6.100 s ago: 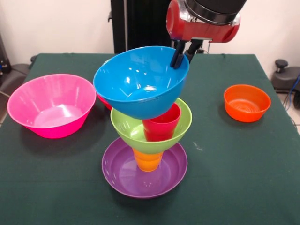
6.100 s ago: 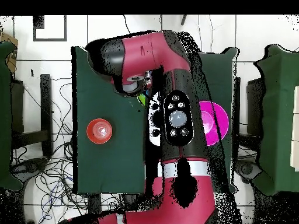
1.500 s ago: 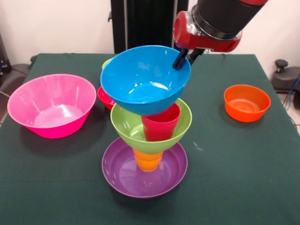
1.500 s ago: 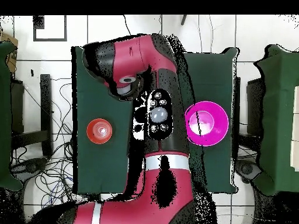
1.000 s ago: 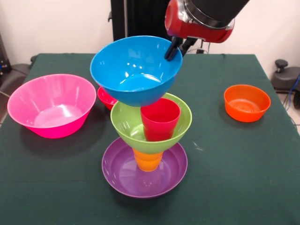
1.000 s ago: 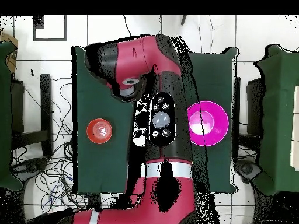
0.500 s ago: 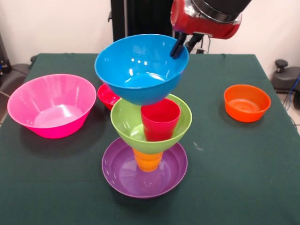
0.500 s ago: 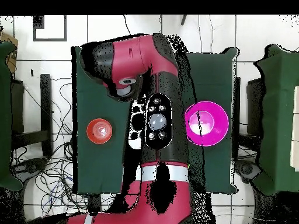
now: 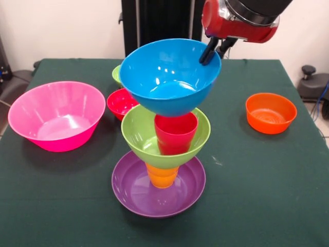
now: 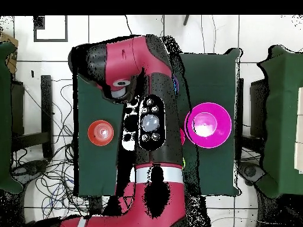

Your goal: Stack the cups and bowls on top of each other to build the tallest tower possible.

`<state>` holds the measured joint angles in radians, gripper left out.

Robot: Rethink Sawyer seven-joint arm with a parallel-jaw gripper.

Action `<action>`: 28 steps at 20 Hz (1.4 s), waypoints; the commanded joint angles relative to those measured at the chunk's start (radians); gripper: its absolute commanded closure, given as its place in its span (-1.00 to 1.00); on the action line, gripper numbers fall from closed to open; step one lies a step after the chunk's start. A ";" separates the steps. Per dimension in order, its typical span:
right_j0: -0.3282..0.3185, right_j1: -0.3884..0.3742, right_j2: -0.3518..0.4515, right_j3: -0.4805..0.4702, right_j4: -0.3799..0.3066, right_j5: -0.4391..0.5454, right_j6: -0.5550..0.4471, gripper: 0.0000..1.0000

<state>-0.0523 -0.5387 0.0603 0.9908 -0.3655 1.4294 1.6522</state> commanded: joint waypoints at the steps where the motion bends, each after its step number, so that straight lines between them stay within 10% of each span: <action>1: 0.007 0.081 0.021 -0.023 -0.007 -0.063 0.152 1.00; 28: 0.033 0.163 0.003 -0.128 0.020 -0.051 0.160 1.00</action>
<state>-0.0395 -0.4133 0.0204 0.8757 -0.3603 1.4195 1.6526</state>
